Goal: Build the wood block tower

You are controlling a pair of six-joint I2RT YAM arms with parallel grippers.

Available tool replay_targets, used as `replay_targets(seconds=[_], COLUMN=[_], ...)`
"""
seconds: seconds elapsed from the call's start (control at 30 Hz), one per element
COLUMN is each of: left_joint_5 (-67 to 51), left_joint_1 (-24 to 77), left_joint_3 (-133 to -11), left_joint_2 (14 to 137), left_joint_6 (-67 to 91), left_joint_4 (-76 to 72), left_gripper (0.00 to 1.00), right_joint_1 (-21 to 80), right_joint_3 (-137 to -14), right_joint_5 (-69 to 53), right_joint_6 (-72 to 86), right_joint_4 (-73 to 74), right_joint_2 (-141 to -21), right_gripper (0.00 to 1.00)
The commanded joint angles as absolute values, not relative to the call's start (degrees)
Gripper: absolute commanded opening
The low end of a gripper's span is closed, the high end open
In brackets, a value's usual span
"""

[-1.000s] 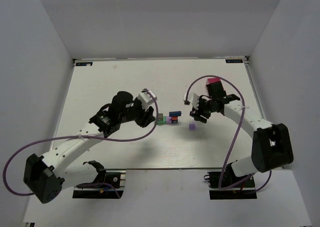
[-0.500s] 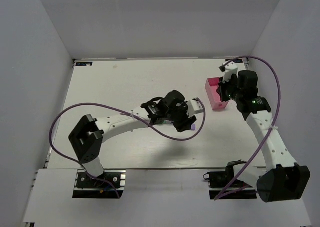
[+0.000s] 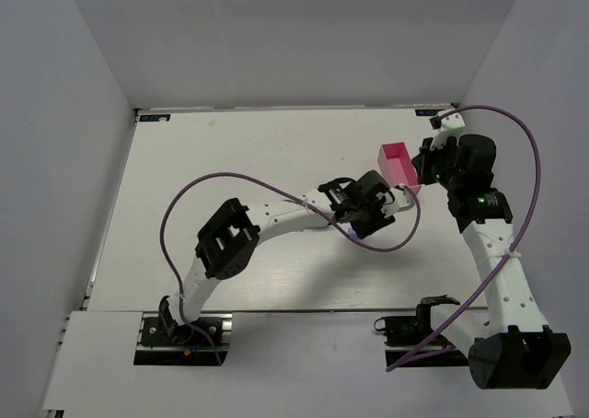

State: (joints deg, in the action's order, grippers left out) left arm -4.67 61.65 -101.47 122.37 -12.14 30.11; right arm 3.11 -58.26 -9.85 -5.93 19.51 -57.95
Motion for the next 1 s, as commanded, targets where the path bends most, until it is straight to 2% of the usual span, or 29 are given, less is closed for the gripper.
replay_targets(seconds=[0.0, 0.4, 0.97], left_joint_5=[-1.9, 3.9, 6.1], left_joint_1=[62.9, 63.5, 63.5], left_joint_3=[-107.6, -108.6, -115.2], left_joint_2=[124.4, 127.3, 132.9], left_joint_6=[-11.0, -13.4, -16.3], left_joint_4=[38.8, 40.9, 43.7], left_gripper=[0.55, 0.64, 0.68], right_joint_1=[2.1, 0.8, 0.7], right_joint_3=[-57.8, -57.2, -56.6], right_joint_5=[-12.1, -15.6, -18.2], right_joint_6=[-4.7, -4.9, -5.4], right_joint_4=[17.0, 17.1, 17.4], right_joint_2=[-57.2, -57.0, -56.3], right_gripper=[0.00, 0.00, 0.00])
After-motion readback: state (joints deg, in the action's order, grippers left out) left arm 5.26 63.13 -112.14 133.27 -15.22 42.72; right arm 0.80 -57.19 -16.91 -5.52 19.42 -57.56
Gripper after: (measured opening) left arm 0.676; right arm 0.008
